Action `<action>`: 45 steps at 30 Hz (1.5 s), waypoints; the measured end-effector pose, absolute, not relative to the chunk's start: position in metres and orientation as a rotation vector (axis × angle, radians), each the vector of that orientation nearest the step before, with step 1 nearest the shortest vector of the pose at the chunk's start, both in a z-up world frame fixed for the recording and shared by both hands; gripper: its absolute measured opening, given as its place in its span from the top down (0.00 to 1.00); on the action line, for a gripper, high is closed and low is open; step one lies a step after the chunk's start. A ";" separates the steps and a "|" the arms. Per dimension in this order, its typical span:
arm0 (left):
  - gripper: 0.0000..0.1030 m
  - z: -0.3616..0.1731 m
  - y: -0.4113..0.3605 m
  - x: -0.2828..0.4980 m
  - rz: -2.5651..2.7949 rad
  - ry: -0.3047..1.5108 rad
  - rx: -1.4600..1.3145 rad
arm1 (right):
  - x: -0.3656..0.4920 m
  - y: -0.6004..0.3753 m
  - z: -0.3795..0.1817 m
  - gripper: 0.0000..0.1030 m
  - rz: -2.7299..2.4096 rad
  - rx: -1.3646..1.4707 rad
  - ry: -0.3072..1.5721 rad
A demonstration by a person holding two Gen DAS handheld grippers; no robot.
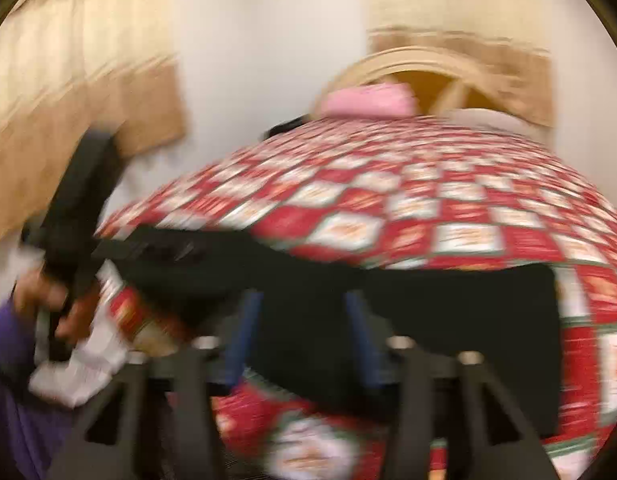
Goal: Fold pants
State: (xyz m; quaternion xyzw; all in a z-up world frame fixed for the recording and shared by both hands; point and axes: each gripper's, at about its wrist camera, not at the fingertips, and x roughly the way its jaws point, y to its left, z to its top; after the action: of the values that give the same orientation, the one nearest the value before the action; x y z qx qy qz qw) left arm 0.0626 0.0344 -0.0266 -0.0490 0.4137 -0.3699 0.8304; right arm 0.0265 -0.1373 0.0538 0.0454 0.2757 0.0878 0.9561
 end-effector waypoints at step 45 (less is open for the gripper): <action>1.00 -0.043 -0.033 0.046 -1.022 0.925 -0.370 | -0.127 -0.184 0.037 0.80 -0.175 0.241 0.531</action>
State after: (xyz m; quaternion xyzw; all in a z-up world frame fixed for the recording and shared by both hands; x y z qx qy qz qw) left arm 0.0457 -0.0334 -0.0435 -0.1699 0.4242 -0.4687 0.7560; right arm -0.1275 -0.1844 0.0368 0.1185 0.2615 -0.0859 0.9540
